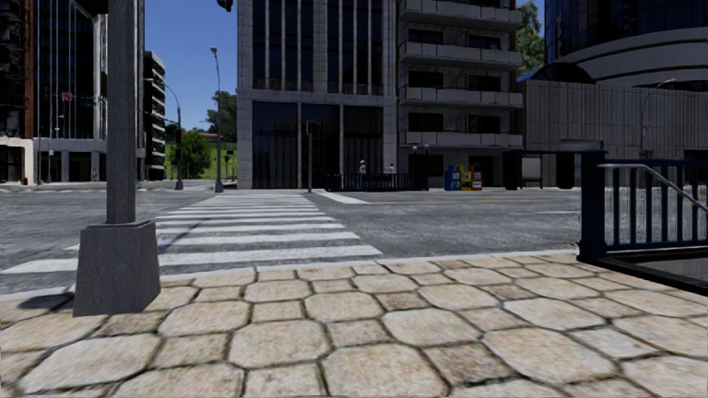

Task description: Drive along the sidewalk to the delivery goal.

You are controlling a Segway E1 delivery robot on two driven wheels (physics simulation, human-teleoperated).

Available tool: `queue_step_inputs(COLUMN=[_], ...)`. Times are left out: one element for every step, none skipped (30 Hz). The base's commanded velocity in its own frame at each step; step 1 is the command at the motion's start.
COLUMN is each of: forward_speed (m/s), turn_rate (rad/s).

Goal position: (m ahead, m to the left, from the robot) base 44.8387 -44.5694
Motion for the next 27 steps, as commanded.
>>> queue_step_inputs(forward_speed=[2.0,2.0,2.0,2.0,2.0,2.0,2.0,2.0,2.0,2.0,2.0,2.0,2.0,2.0,2.0,2.0,2.0,2.0,2.0,2.0,2.0,2.0,2.0,2.0,2.0,2.0,2.0], turn_rate=[0.54,0.54,0.54,0.54,0.54,0.54,0.54,0.54,0.54,0.54,0.54,0.53,0.42,0.0,0.0,0.0,0.0,0.0,0.0,0.0,0.0,0.0,0.0,0.0,0.0,0.0,0.0])
